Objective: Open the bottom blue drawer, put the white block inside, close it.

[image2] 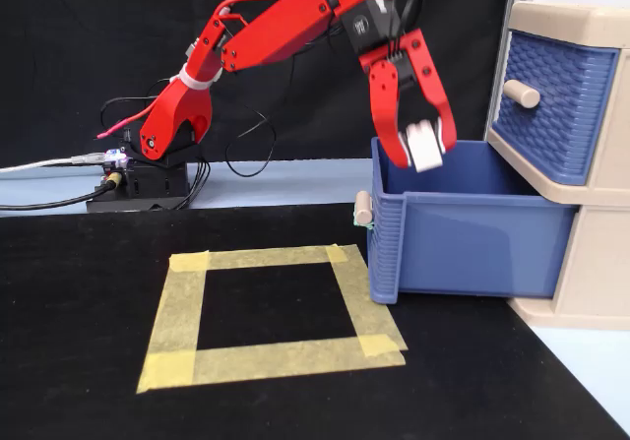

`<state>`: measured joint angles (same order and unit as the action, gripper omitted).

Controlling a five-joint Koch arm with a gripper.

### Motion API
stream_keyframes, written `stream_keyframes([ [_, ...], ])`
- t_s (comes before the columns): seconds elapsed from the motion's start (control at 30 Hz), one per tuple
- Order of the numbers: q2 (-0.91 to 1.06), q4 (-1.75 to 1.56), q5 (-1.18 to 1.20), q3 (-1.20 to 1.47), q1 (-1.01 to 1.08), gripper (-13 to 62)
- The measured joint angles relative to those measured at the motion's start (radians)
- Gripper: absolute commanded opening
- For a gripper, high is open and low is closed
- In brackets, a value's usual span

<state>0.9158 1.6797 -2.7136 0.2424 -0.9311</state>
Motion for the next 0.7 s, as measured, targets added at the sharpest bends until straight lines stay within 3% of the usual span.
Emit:
stream_keyframes([
  [0.1,-0.026,0.0,0.0,0.0,-0.023,24.9],
  [0.17,-0.025,0.0,0.0,-0.002,-0.028,33.9],
  [0.3,0.028,0.031,0.0,-0.02,-0.02,33.9],
  [0.43,0.221,0.212,0.04,-0.003,0.058,33.9],
  [0.6,0.276,0.276,0.31,0.348,0.196,33.9],
  [0.7,0.249,0.233,0.341,0.387,0.176,34.0],
])
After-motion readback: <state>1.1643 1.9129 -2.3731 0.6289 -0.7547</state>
